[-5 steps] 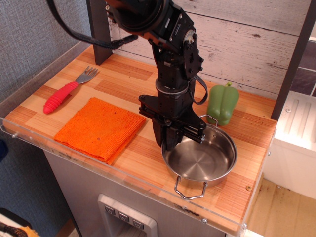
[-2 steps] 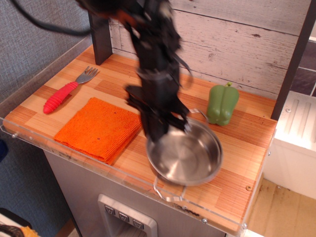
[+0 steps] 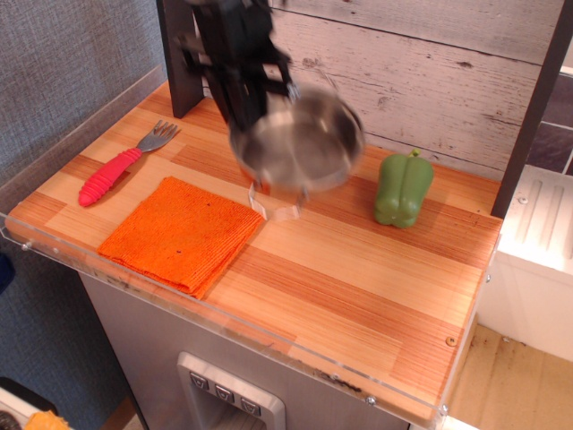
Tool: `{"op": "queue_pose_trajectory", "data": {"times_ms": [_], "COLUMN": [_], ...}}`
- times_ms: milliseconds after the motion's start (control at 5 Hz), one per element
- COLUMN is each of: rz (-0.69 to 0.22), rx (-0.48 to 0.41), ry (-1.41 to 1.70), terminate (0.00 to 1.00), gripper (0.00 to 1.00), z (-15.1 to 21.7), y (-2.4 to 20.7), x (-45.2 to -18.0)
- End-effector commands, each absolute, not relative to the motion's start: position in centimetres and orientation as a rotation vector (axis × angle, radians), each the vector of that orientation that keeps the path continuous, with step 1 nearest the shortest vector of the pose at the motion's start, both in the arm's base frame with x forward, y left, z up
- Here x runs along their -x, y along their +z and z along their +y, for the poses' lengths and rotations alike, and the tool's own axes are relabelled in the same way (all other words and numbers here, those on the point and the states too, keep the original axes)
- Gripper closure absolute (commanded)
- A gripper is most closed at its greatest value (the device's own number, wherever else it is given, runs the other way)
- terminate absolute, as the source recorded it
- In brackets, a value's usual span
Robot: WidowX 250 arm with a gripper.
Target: Move pot to space above orange cloth.
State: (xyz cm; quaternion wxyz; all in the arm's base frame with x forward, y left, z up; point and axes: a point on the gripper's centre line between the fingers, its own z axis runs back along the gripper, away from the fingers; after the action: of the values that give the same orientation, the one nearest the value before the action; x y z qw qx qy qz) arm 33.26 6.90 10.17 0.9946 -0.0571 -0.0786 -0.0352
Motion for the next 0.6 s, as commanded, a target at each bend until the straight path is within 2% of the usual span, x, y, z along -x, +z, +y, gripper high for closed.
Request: {"op": "queue_pose_trajectory", "data": {"times_ms": [0, 400], "rz": [-0.178, -0.113], "rx": [0.066, 0.012], "ry": [0.056, 0.054], "terminate": [0.00, 0.00], "gripper": [1.00, 1.00], "z": [12.6, 12.8], "y": [8.5, 6.2], "x": [-38.4, -37.9]}}
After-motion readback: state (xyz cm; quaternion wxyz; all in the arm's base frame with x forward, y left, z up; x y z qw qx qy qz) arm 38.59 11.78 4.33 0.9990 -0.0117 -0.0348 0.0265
